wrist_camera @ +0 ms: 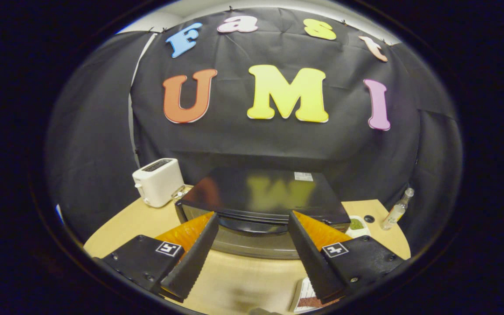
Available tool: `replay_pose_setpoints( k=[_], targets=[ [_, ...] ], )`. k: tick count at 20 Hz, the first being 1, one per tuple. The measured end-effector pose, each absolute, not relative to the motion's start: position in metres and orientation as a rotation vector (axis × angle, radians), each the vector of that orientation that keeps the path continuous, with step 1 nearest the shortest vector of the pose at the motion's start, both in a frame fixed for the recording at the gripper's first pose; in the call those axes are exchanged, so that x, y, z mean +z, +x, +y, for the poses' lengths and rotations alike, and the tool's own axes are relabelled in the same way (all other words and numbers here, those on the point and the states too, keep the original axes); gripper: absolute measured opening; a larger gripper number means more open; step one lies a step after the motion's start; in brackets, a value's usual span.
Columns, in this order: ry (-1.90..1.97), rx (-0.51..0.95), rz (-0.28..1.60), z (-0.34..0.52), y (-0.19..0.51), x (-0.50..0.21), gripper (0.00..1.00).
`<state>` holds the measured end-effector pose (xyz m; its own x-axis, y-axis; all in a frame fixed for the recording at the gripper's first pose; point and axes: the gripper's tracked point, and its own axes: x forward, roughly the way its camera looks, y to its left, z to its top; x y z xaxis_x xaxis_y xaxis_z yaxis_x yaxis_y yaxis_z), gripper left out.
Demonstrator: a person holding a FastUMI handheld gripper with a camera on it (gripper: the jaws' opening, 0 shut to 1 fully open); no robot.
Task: Open the toaster oven, put the food inside, and close the toaster oven door.
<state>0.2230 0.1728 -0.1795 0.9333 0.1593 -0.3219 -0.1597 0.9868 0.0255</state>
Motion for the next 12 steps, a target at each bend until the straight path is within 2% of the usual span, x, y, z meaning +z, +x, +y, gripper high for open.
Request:
replay_pose_setpoints(
  k=[5, 12],
  targets=[
    [-0.01, 0.12, 0.383, 0.184, 0.252, -0.2, 1.0],
    [-0.03, 0.101, 0.372, 0.187, 0.248, -0.201, 0.99]
  ],
)
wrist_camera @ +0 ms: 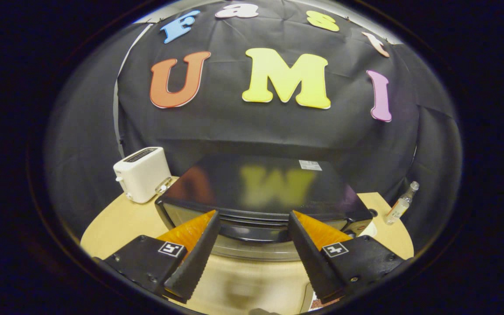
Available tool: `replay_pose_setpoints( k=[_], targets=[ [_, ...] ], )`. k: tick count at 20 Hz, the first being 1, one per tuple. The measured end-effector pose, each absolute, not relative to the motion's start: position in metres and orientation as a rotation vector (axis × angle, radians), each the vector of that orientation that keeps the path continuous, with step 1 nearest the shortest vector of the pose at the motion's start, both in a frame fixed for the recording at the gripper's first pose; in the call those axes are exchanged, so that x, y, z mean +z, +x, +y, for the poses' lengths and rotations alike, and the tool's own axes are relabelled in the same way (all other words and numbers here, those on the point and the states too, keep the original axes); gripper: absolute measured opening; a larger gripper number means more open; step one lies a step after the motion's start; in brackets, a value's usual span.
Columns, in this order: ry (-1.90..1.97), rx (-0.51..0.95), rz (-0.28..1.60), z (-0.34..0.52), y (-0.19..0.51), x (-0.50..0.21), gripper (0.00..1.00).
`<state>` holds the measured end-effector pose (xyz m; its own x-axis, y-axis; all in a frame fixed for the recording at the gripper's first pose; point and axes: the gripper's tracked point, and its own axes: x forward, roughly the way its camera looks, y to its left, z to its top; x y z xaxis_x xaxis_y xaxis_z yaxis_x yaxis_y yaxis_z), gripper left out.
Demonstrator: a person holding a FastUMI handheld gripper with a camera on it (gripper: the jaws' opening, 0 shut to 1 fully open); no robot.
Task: Open the toaster oven, put the food inside, and close the toaster oven door.
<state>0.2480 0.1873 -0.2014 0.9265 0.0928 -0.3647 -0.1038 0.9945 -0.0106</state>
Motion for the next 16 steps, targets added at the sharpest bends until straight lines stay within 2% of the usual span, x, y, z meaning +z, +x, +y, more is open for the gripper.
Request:
replay_pose_setpoints(
  k=[6, 9, 16],
  targets=[
    [-0.079, 0.081, 0.401, 0.179, 0.234, -0.211, 0.99],
    [0.0, 0.148, 0.55, 0.196, 0.205, -0.255, 1.0],
    [-0.048, 0.103, 0.355, 0.173, 0.228, -0.194, 1.0]
  ],
)
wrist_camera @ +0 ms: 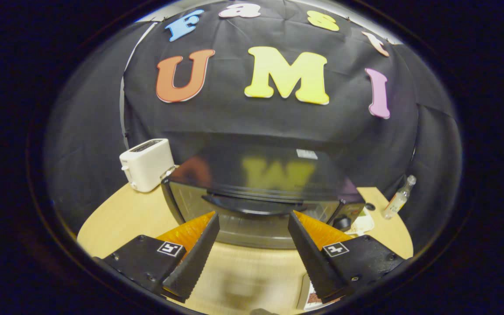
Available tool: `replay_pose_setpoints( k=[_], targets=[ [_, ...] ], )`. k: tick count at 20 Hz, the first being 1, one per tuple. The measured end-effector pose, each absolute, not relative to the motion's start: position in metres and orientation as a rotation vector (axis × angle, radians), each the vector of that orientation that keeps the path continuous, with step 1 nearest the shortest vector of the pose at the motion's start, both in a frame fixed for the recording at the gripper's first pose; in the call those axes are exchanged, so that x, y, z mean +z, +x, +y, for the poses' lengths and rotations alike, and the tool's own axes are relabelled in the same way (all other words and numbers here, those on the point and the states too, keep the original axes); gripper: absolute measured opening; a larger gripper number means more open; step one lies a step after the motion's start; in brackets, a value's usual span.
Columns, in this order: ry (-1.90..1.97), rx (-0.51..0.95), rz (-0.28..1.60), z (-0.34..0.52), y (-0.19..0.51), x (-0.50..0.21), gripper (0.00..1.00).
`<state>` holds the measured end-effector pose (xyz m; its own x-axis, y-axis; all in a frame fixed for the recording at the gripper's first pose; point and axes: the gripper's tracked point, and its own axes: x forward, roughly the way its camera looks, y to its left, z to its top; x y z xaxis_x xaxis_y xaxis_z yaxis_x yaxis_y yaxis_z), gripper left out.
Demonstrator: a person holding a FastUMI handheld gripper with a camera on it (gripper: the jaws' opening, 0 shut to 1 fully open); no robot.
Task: Open the toaster oven, put the food inside, and close the toaster oven door.
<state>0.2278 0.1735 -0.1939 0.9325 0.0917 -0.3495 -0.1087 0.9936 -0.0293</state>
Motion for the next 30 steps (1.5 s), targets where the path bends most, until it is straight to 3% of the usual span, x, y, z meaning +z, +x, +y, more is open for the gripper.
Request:
replay_pose_setpoints(
  k=[12, 30],
  targets=[
    [-0.07, 0.012, 0.401, 0.182, 0.257, -0.195, 1.0],
    [0.019, 0.044, 0.46, 0.18, 0.183, -0.228, 1.0]
  ],
)
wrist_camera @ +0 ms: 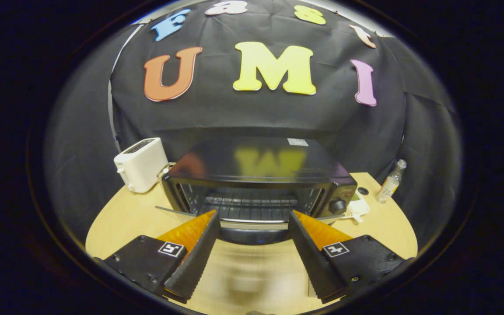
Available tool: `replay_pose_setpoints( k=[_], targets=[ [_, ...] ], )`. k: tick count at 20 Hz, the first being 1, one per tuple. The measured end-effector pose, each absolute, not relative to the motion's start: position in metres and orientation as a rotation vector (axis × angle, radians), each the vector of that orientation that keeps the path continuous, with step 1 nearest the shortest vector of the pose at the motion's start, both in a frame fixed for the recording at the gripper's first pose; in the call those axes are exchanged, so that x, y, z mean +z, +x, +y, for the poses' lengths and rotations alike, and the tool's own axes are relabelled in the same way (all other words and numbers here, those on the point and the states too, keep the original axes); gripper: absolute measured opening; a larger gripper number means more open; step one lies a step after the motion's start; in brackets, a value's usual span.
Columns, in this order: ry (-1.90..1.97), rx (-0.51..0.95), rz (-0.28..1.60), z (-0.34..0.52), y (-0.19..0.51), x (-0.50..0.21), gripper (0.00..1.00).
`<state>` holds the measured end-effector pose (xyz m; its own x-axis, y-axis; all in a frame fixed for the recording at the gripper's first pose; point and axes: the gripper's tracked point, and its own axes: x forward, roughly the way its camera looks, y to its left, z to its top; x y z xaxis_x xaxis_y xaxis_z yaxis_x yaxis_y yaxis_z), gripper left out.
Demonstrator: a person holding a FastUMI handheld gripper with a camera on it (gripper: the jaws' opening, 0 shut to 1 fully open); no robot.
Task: Open the toaster oven, put the food inside, and close the toaster oven door.
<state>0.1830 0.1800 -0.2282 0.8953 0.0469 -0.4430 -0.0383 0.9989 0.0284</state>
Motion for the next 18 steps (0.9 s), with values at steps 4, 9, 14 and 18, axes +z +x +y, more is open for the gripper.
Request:
replay_pose_setpoints(
  k=[4, 9, 14, 18],
  targets=[
    [0.006, 0.052, 0.481, 0.18, 0.157, -0.252, 1.0],
    [-0.001, 0.046, 0.498, 0.179, 0.141, -0.27, 1.0],
    [-0.006, 0.053, 0.56, 0.18, 0.121, -0.298, 1.0],
    [-0.015, 0.059, 0.622, 0.18, 0.11, -0.324, 1.0]
  ],
)
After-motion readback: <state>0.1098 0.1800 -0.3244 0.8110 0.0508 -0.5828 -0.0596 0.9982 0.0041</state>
